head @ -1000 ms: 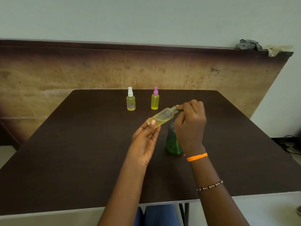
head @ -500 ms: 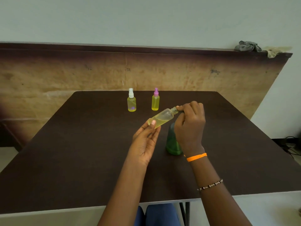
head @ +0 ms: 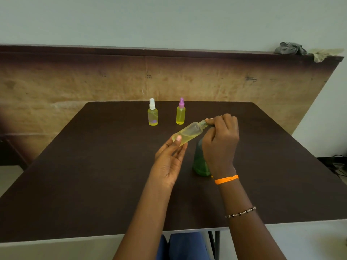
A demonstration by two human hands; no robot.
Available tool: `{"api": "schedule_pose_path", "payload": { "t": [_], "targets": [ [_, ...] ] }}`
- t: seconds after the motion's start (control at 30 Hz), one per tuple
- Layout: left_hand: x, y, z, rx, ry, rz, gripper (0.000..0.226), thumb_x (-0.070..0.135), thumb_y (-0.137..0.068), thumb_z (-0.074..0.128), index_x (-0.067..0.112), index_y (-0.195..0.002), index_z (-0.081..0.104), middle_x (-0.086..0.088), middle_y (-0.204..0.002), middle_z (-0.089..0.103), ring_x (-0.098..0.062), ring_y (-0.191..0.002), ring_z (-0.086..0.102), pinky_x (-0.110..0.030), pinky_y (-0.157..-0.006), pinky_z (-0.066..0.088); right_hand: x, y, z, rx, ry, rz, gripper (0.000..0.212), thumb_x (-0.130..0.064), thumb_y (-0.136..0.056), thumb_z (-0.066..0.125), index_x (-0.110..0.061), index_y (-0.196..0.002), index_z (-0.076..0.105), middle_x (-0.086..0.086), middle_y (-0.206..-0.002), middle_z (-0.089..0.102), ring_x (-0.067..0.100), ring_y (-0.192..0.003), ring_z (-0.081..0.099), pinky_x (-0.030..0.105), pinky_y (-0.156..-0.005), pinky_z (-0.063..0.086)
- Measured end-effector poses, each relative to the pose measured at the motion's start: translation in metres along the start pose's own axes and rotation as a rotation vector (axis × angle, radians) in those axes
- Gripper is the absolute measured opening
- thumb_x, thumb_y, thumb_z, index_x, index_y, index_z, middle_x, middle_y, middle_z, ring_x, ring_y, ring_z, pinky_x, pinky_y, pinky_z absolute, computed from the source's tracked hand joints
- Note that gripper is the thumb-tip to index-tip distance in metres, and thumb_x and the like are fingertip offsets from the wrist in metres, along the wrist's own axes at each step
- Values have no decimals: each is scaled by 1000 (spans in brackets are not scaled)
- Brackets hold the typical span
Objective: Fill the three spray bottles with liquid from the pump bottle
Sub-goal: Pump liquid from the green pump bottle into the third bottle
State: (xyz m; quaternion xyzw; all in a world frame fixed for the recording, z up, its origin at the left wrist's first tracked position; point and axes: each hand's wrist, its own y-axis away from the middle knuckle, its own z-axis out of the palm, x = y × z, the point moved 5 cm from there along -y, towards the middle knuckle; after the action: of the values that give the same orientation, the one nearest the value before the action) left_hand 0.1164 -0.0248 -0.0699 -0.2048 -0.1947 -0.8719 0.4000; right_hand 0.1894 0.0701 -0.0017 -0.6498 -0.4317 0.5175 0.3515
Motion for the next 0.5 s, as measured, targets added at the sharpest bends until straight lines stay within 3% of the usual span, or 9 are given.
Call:
{"api": "schedule_pose_path", "payload": {
  "t": [0.17, 0.3, 0.5],
  "targets": [
    [-2, -2, -2, 25, -3, 12, 14, 1, -85, 57, 3, -99, 61, -4, -82, 74, -13, -85, 69, -23, -80, 55, 6, 14, 6, 60, 36, -10, 29, 16, -78, 39, 6, -84, 65, 19, -76, 54, 25, -75, 43, 36, -77, 48],
    [-3, -2, -3, 52, 15, -5, 11, 0, -86, 57, 3, -96, 61, -4, -79, 73, -14, -87, 67, -24, -79, 55, 5, 17, 6, 40, 70, -3, 30, 15, -76, 38, 7, -87, 65, 21, -80, 56, 34, -74, 50, 37, -83, 47],
    [-3, 0, 0, 53, 10, 2, 8, 1, -86, 57, 3, -93, 61, -6, -87, 71, -16, -92, 66, -26, -86, 53, -6, -2, -2, -54, 58, -9, 18, -7, -74, 42, 0, -75, 59, 14, -75, 53, 26, -72, 46, 26, -64, 36]
  ]
}}
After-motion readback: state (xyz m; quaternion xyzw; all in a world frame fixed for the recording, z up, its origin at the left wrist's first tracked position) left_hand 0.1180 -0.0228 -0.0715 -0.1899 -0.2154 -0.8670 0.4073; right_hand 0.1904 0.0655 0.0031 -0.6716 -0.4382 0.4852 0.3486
